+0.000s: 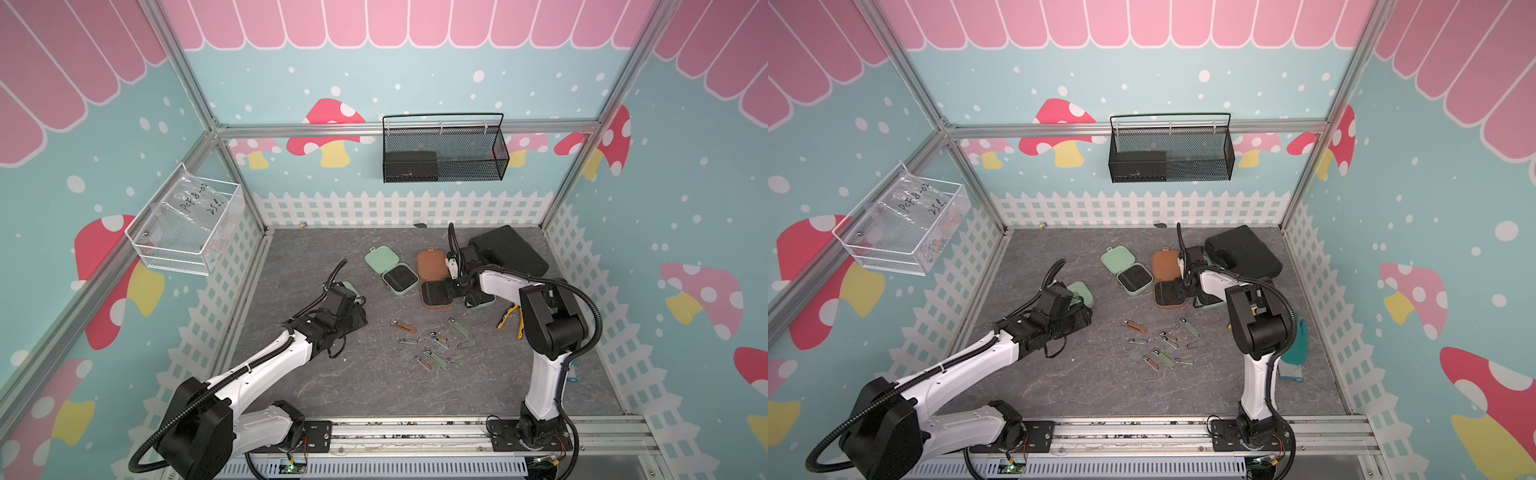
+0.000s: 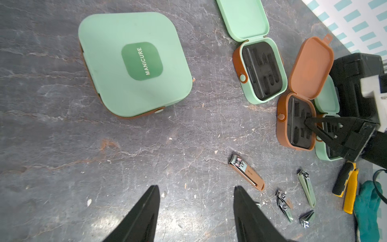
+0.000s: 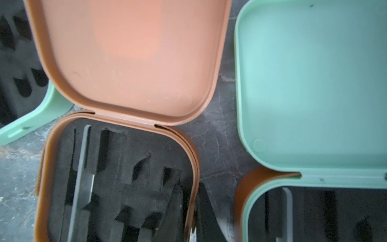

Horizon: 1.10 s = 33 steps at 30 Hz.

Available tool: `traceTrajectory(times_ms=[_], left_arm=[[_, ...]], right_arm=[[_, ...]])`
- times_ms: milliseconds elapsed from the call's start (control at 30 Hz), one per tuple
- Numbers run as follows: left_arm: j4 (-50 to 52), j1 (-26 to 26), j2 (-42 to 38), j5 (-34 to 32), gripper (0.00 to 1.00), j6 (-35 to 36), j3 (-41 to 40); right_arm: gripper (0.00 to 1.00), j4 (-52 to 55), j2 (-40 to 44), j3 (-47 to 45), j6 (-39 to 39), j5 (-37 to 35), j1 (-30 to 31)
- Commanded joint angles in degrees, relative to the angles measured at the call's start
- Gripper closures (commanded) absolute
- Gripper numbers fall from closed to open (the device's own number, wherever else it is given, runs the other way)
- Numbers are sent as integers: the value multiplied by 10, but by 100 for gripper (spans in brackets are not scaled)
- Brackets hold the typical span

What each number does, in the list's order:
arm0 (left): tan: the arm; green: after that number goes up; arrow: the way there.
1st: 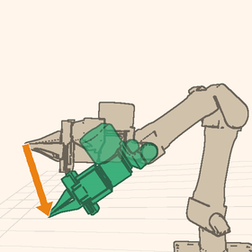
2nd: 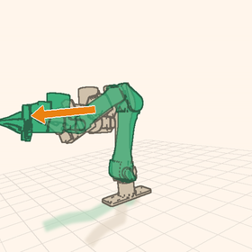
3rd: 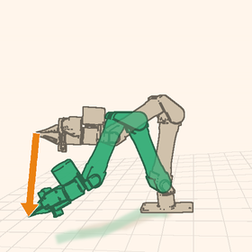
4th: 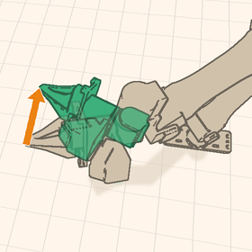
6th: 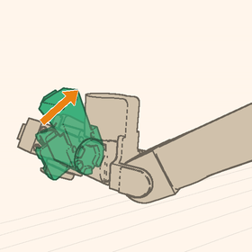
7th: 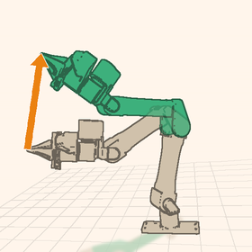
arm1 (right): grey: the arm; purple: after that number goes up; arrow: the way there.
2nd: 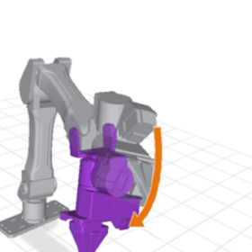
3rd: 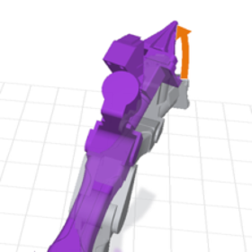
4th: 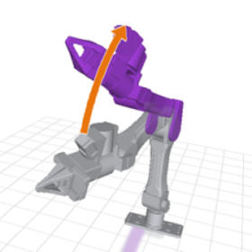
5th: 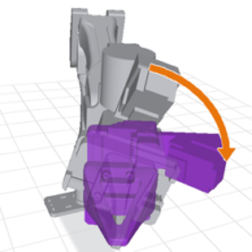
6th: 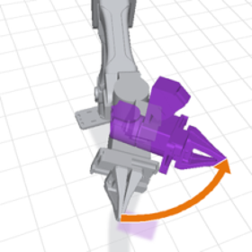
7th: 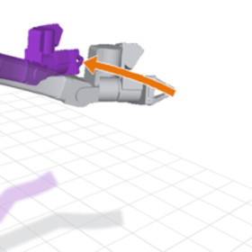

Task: Organize nail clipper sets
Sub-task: Pick up the storage box at the center of the board, then place the storage box at the center of the board.

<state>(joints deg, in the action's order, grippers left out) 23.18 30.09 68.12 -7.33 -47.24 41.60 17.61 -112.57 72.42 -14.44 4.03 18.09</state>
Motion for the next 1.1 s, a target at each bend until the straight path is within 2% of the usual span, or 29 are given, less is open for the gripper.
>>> traceTrajectory(times_ms=[0, 233, 267, 433, 700, 1067], left_arm=[[61, -6, -34, -32, 41, 16, 34], [158, -63, -103, -17, 41, 16, 51], [172, -88, -111, -9, 41, 14, 49], [211, -136, -145, 29, 41, 9, 38], [256, -165, -194, 36, 41, 0, 33], [252, -172, -186, 60, 41, 16, 19]], right_arm=[[100, 41, 65, -6, 14, 31, 4], [100, 25, 197, -50, 46, 138, 36], [100, 22, 210, -58, 54, 146, 48], [100, 8, 236, -80, 100, 136, 133], [100, -34, 163, -66, 107, 143, 213], [100, -61, 14, 5, 55, 99, 310]])
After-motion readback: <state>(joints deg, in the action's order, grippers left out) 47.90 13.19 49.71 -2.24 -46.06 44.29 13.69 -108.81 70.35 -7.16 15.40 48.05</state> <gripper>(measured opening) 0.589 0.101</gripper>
